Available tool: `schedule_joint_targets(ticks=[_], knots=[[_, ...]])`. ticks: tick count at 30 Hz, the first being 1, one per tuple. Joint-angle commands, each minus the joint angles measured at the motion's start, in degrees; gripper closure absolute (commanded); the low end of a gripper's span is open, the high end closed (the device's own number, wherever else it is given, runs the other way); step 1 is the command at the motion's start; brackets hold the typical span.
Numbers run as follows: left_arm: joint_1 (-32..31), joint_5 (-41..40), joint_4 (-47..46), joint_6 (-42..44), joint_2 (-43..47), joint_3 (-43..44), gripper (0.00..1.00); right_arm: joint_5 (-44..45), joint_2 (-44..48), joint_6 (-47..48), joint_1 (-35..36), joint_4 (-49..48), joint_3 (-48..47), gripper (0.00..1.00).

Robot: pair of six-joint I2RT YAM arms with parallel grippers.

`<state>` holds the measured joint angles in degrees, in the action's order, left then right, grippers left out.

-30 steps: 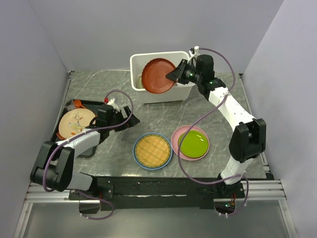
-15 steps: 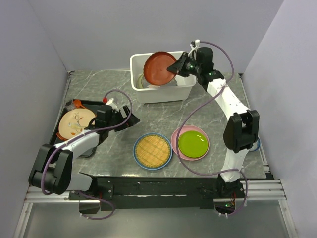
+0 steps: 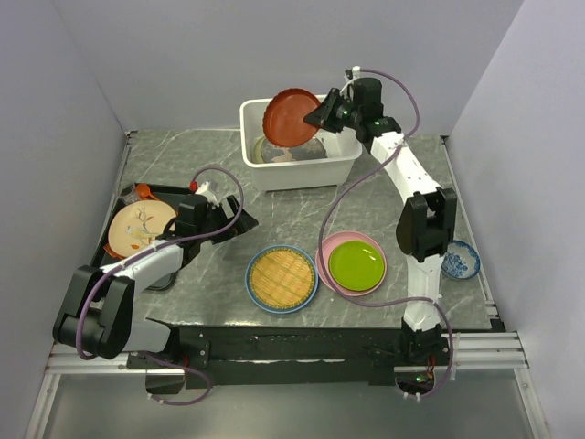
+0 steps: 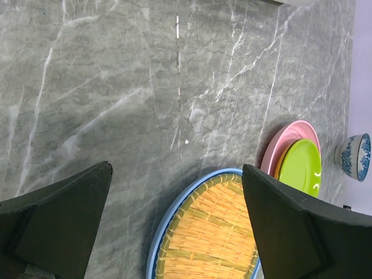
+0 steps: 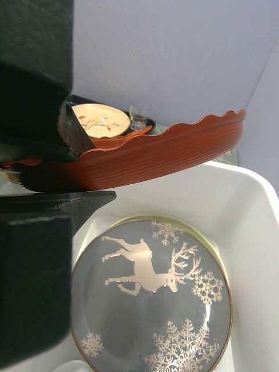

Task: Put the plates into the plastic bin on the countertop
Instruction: Place the plate in the plastic bin.

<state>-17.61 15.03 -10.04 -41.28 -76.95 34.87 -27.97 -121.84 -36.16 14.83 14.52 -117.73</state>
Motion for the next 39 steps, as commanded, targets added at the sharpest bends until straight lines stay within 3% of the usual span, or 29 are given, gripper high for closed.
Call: schedule_joint_targets(ticks=[1,25,39], knots=[[0.1,0.8,-1.7,-0.2,1.7,-0.1,0.01,0.9,-1.6,0.0,-0.6,0.6,-5.0,1.00],[0.1,1.8,0.2,1.6,0.3,1.9,0.01,2.8,-12.1,-2.2,-0.8,-0.3,-11.9,1.00],[0.1,2.0,1.0,2.3,-0.5,2.7,0.01,3.4,-14.1,-2.7,-0.8,-1.7,-11.1,0.97]])
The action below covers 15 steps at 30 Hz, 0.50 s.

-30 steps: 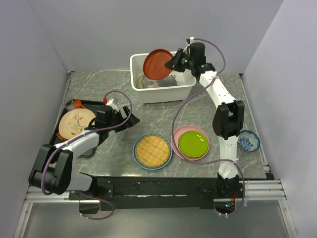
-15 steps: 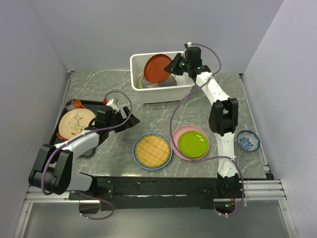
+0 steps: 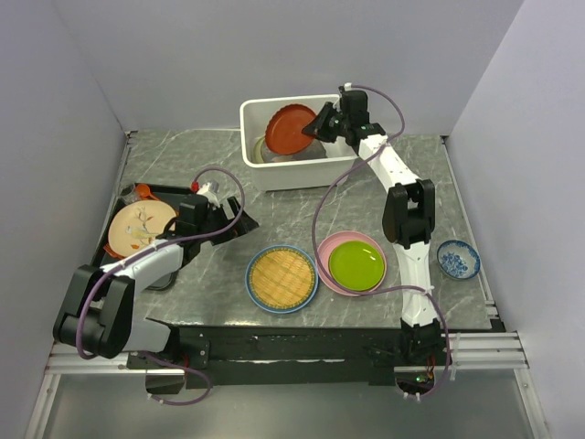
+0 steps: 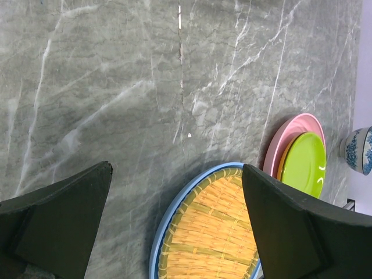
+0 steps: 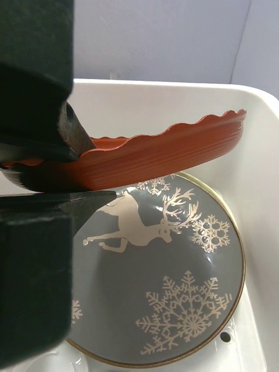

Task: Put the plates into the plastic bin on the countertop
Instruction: Place the plate in the plastic bin.

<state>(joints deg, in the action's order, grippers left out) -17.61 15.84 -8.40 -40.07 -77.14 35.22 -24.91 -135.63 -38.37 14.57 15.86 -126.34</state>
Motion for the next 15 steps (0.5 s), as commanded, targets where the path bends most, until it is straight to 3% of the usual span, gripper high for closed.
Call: schedule_joint_targets(ticks=[1,7,15], knots=[[0.1,1.4,-0.7,1.1,-0.3,2.6,0.01,0.2,-0.3,-0.5,-0.5,-3.3,-2.2,0.96],[0.1,1.9,-0.8,1.1,-0.9,2.7,0.01,-0.5,-0.8,-0.7,-0.6,-3.9,-1.3,0.91],[0.1,2.1,-0.6,1.8,-0.5,2.8,0.01,-1.7,-1.5,-1.1,-0.8,-3.8,-1.1,0.71]])
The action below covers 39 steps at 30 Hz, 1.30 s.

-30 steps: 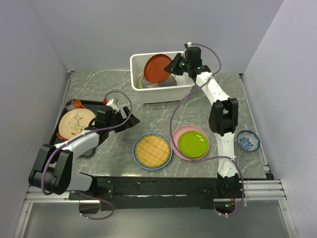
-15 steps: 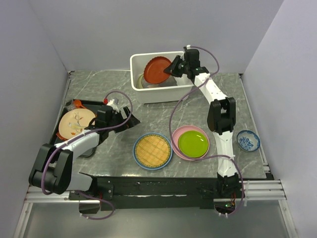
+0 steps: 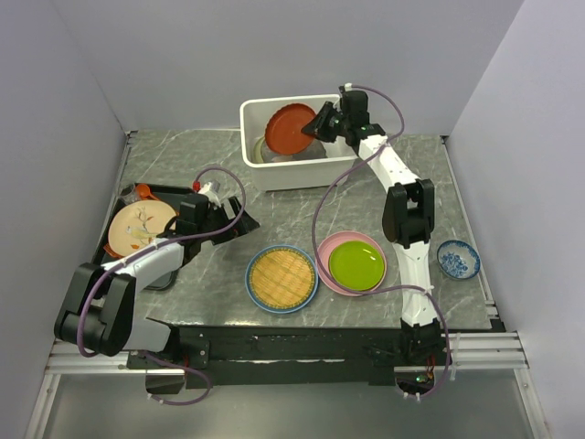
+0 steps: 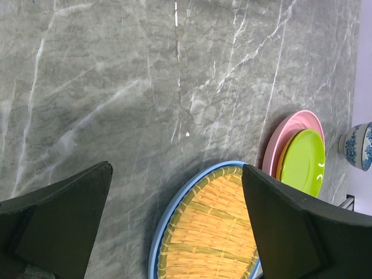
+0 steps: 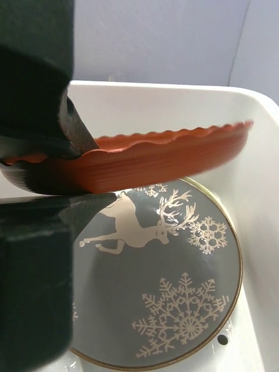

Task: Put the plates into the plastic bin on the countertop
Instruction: Place the plate in the plastic bin.

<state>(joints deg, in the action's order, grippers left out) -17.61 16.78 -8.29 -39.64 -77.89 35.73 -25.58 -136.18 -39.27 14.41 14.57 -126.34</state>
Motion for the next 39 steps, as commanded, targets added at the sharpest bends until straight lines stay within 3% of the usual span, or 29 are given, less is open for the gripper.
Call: schedule_joint_targets(ticks=[1,19,32,39], knots=[[0.1,1.1,-0.7,1.5,0.3,2.2,0.01,-1.0,-1.0,-0.2,-0.6,-2.4,-1.1,0.70],[0.1,1.6,-0.9,1.3,0.8,1.5,0.01,-1.0,-2.9,1.5,-0.6,2.7,-2.6,0.46],[0.1,2.7,-2.3,0.8,1.2,0.8,0.01,15.0,7.2,10.2,1.4,9.4,-1.5,0.28],[0.1,3.5,-2.3,0.9,2.6,0.3,0.01,17.7,9.8,13.7,3.4,8.8,-0.6,0.21]])
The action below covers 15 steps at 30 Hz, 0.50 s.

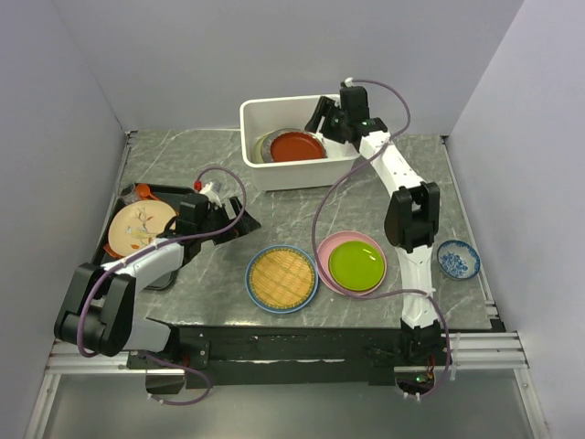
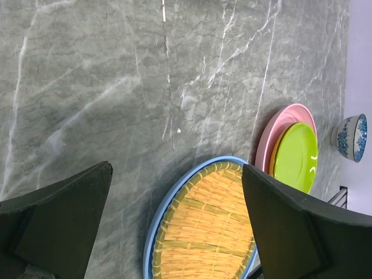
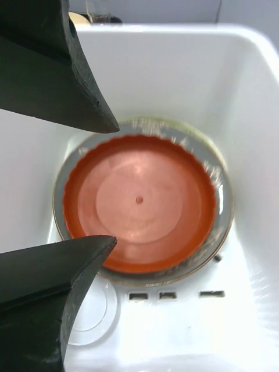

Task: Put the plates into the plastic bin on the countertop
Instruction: Place the plate in the plastic bin.

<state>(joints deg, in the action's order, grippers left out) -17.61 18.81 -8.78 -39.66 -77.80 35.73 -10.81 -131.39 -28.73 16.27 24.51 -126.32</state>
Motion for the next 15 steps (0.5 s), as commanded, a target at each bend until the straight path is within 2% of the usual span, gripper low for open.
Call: schedule_joint_targets(ticks=[1,15], knots=[[0.1,1.3,-1.8,1.0,2.9,0.2,0.01,2.6,5.4,3.2,1.7,-1.5,-0.2,0.21],[-1.1,1.9,-1.9,0.5,3.9,0.4,0.01,1.3,18.4,3.9,3.4,-7.0,12.6,0.20]])
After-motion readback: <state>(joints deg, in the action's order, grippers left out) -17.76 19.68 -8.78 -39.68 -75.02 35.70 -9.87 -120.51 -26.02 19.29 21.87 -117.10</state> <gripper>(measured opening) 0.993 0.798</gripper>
